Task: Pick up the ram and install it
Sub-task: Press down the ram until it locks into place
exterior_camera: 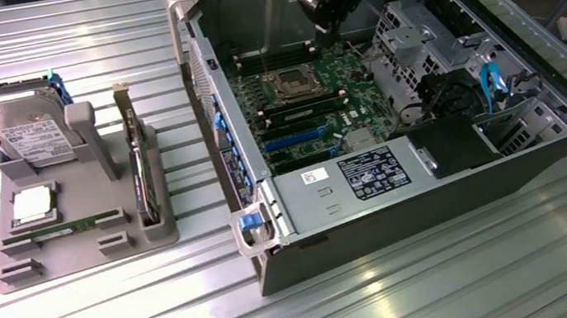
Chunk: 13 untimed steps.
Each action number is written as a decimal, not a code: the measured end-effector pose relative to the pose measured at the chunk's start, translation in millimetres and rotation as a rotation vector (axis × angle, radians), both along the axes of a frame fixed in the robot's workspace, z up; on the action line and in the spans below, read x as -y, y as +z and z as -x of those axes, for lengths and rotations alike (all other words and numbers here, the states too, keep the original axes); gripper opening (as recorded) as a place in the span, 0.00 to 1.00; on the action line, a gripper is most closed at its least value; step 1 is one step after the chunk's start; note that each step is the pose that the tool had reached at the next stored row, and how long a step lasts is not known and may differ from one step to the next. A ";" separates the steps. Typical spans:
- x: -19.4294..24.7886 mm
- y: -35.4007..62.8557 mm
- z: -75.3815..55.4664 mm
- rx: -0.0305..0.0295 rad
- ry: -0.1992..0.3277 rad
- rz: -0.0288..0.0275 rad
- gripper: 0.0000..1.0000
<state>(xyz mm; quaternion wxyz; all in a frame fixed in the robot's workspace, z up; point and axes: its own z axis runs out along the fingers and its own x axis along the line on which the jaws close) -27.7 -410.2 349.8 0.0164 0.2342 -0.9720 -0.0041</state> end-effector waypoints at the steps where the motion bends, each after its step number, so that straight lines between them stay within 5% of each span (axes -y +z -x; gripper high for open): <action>1: 0.0 -0.1 0.1 0.0000 -0.063 0.0000 0.11; 13: 0.0 -0.5 0.1 0.0000 -0.236 0.0000 0.11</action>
